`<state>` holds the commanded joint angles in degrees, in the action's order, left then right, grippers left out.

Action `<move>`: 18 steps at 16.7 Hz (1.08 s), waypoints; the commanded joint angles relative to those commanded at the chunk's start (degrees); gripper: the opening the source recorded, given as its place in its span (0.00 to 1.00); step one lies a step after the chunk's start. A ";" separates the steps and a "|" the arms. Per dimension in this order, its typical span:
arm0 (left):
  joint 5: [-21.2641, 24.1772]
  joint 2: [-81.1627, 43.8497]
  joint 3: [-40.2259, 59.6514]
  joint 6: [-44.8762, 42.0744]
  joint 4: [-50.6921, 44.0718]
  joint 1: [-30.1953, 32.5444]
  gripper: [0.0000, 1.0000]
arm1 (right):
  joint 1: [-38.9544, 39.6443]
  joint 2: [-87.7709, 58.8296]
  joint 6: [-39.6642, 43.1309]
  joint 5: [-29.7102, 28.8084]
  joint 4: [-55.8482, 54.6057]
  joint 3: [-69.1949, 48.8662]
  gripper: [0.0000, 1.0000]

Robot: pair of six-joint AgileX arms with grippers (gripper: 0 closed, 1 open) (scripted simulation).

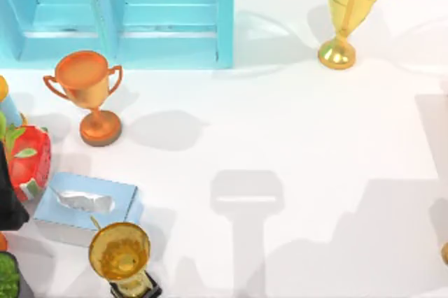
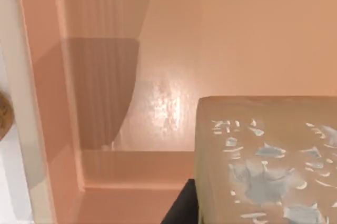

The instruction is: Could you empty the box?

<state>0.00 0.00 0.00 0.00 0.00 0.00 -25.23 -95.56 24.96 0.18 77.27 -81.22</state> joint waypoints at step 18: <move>0.00 0.00 0.00 0.00 0.00 0.00 1.00 | 41.75 -12.13 -41.99 -0.28 -17.11 3.26 0.00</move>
<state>0.00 0.00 0.00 0.00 0.00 0.00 16.52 -107.69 -17.03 -0.10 60.17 -77.96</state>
